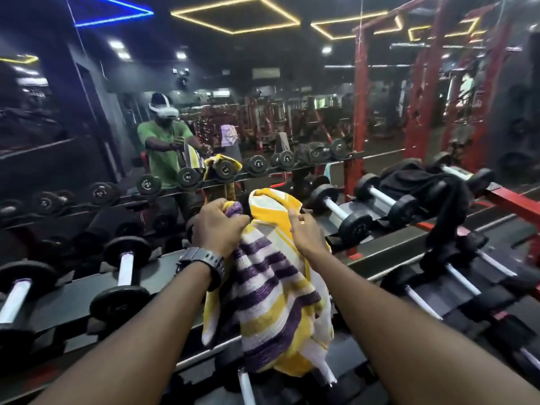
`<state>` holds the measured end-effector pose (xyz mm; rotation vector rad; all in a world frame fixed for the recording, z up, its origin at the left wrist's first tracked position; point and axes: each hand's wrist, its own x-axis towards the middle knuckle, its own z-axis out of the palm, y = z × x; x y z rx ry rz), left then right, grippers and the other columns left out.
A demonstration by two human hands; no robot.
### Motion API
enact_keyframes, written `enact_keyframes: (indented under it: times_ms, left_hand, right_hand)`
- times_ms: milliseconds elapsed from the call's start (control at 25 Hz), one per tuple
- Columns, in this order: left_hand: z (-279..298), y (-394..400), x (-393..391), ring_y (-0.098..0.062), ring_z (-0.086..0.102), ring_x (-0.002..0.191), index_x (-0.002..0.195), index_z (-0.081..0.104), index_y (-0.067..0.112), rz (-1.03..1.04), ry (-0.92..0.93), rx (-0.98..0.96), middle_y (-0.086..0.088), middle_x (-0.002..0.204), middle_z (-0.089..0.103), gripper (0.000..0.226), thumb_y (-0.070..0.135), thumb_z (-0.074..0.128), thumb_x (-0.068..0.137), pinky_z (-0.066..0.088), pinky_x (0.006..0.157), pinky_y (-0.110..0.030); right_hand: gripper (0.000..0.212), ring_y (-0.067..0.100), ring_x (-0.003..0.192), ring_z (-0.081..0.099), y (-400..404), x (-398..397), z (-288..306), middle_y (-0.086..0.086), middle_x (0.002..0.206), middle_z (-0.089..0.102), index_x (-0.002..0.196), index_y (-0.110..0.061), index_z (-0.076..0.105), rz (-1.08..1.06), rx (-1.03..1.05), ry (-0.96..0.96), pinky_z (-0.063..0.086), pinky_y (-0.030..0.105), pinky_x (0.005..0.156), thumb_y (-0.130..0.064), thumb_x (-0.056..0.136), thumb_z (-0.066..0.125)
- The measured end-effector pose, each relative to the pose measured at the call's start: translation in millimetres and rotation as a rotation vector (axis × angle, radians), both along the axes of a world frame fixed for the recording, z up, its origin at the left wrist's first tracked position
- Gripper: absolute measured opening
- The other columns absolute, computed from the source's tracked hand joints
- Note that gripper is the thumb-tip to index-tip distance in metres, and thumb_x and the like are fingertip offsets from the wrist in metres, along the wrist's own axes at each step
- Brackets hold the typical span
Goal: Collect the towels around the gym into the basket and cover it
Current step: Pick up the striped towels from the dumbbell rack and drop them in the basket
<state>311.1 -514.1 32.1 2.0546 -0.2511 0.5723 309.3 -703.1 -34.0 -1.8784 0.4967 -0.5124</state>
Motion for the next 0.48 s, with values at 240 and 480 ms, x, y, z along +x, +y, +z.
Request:
enact_keyframes:
  times_ms: [240, 480]
  left_hand:
    - [-38, 2, 40, -0.03, 0.066, 0.071, 0.071, 0.066, 0.02, 0.012, -0.053, 0.107, 0.001, 0.067, 0.068, 0.022, 0.037, 0.074, 0.061, 0.054, 0.065, -0.037]
    - [-39, 4, 50, -0.025, 0.052, 0.056, 0.06, 0.058, 0.016, 0.036, -0.104, 0.097, 0.001, 0.055, 0.056, 0.017, 0.027, 0.071, 0.061, 0.05, 0.057, -0.036]
  right_hand:
    - [0.09, 0.041, 0.145, 0.02, -17, 74, -48, 0.016, 0.159, 0.025, 0.152, -0.032, 0.028, -0.162, -0.223, 0.108, 0.028, 0.059, 0.112, -0.076, 0.079, 0.058]
    - [0.078, 0.041, 0.13, 0.037, -29, 95, -76, 0.014, 0.142, 0.039, 0.145, -0.043, 0.035, -0.194, -0.528, 0.257, 0.044, 0.055, 0.095, -0.071, 0.079, 0.064]
